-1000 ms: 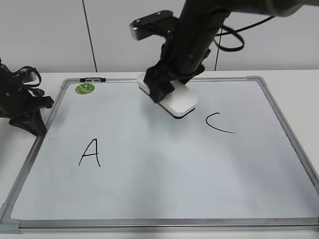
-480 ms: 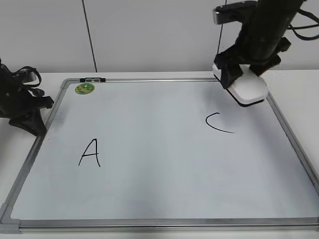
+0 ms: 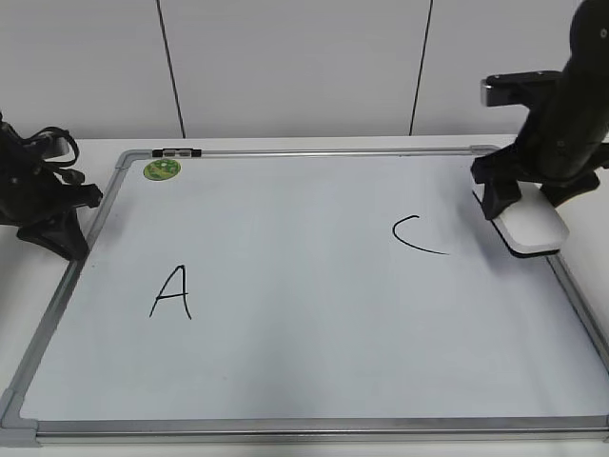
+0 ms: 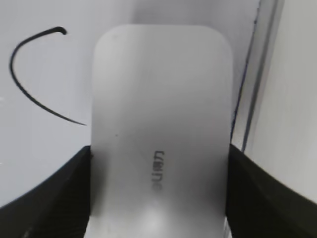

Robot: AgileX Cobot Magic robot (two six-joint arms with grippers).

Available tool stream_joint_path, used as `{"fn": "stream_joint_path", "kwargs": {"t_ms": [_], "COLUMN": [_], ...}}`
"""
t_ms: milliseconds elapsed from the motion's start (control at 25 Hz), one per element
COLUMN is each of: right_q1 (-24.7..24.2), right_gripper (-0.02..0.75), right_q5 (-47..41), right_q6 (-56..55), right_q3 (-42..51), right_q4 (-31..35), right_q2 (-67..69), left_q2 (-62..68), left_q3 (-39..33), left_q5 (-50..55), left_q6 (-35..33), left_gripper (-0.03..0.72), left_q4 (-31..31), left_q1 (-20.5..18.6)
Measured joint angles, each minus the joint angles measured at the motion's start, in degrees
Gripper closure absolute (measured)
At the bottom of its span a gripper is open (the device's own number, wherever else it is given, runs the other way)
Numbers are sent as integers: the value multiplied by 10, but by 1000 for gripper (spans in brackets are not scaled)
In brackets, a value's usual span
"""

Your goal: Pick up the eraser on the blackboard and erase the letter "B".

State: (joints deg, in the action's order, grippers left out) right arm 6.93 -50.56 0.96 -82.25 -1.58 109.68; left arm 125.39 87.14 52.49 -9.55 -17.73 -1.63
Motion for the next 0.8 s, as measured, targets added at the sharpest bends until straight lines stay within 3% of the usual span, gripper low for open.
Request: {"fn": "stream_joint_path", "kwargs": {"t_ms": [240, 800], "right_q1": [-37, -51], "right_gripper": [212, 212], "right_q5": [52, 107], "right_q6": [-2, -10], "right_q3": [56, 58], "right_q4": [0, 8], "right_q2": [-3, 20], "left_q2": [0, 0], "left_q3": [0, 0], "left_q5": [0, 0], "left_q6": [0, 0], "left_gripper": [666, 665], "left_q4": [0, 0], "left_q1": [0, 0]}}
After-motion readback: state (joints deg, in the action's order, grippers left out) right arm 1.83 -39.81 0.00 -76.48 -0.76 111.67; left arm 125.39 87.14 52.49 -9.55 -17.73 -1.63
